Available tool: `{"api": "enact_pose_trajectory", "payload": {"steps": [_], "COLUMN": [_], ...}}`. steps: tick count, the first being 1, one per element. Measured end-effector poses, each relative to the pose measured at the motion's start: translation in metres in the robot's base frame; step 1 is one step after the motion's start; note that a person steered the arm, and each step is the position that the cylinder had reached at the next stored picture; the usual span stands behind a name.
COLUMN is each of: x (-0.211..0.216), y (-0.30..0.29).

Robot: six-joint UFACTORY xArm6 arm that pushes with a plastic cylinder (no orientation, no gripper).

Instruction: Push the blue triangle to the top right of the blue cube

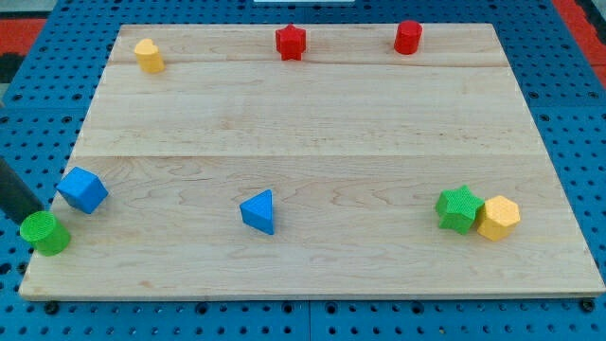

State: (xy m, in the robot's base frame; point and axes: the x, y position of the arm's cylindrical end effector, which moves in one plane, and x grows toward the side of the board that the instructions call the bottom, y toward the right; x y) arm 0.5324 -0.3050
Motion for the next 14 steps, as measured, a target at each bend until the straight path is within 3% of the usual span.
{"api": "enact_pose_trajectory", "payload": {"steps": [2,3,4,5,7,10,11,14], "x": [0.068,0.072,0.030,0.046,0.033,-0.005,-0.008,-0.038], "y": [0.003,0.007,0.049,0.095,0.291,0.249,0.196,0.184]}}
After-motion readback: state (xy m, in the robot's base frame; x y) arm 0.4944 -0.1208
